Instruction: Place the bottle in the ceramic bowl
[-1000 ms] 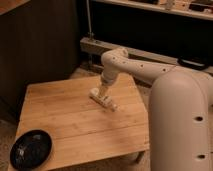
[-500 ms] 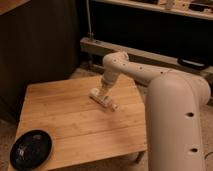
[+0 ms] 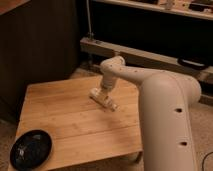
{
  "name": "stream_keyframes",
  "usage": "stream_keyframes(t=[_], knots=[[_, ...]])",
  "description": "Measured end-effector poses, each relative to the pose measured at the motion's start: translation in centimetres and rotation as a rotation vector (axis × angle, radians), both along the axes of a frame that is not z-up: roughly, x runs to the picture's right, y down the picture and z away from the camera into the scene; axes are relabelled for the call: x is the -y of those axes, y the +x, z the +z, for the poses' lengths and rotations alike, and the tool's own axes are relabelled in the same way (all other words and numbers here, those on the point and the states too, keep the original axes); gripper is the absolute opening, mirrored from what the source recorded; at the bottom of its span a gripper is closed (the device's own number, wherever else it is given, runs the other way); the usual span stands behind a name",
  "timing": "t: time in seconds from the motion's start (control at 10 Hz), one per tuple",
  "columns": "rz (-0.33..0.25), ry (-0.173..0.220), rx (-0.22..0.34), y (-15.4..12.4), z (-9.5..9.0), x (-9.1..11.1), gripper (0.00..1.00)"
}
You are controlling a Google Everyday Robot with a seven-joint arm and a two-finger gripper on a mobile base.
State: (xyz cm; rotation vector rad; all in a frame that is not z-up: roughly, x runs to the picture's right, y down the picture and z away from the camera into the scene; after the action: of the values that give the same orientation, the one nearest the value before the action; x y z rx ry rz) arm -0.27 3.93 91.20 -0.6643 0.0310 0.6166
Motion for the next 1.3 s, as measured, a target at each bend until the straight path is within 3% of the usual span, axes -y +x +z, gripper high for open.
stream_keyframes(t=[0.4,0.7,0.8,0.9,1.1,1.3], knots=[[-0.021,-0.035,-0.016,-1.6,1.3,-2.0,0.64],[-0.062,-0.075,-0.026,-4.1,2.3,-3.6,0.38],[-0.091,-0.098,-0.028,-5.5,2.6,-4.3,0.25],[-0.101,-0.105,-0.018,-6.7,2.5,-4.6,0.17],[-0.097,-0.101,-0.016,-6.5,2.4,-4.4,0.01],[-0.116,-0.109,0.003,-6.9,1.9,-4.6,0.0]])
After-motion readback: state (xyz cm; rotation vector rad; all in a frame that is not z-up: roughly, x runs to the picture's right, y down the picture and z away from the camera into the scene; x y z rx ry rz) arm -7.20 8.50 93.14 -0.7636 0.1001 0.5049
